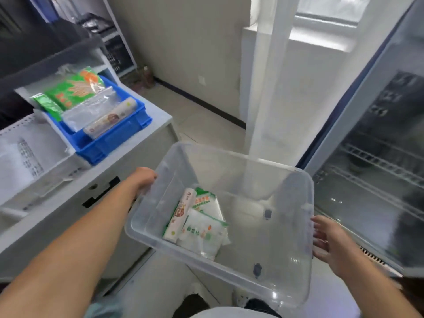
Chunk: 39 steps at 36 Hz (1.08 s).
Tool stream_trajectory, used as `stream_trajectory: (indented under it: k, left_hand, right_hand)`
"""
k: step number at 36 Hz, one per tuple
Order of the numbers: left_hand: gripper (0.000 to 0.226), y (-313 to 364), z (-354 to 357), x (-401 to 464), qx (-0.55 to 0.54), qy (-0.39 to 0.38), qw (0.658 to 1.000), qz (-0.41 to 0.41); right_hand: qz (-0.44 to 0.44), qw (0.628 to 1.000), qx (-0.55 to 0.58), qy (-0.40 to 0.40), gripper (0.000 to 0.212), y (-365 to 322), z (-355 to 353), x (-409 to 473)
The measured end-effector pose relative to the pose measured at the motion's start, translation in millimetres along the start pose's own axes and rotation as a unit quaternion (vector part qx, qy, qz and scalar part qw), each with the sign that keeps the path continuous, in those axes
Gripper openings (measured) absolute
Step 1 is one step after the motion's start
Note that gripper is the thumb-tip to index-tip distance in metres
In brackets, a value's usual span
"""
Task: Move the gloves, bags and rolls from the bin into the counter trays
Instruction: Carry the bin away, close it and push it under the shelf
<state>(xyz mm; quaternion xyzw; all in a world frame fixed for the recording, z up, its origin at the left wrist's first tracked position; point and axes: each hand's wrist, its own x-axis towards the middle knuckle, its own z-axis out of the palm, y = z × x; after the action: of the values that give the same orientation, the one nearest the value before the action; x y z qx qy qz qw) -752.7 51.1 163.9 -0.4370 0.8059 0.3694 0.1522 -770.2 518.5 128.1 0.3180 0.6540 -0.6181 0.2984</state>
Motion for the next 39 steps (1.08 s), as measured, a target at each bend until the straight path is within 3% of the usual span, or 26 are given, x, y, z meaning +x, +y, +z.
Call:
stream_trajectory:
  k: [7,17,27,30,39]
  left_hand:
    - [0.012,153.9,-17.9,52.4,0.035,0.004,0.998,0.056]
    - [0.017,326.5,-69.7,184.0,0.066,-0.008,0.987,0.145]
    - [0.016,387.3,-130.6,336.2,0.027,-0.05,0.996,0.066]
    - [0.022,400.7,-140.7,373.9,0.031,-0.044,0.997,0.051]
    - [0.013,424.9,-158.9,494.5,0.032,-0.045,0.998,-0.024]
  right_hand:
    - [-0.044,0.993,0.105,0.007,0.017,-54.9,-1.8,-9.0]
    - [-0.092,0.974,0.206,0.034,0.012,-179.2,71.7,9.8]
    - [-0.116,0.974,0.183,0.057,0.008,-317.0,170.4,89.4]
    - [-0.093,0.98,0.162,0.064,0.006,-351.8,195.6,122.9]
    - [-0.031,0.995,0.08,0.047,0.014,-458.5,271.2,258.3]
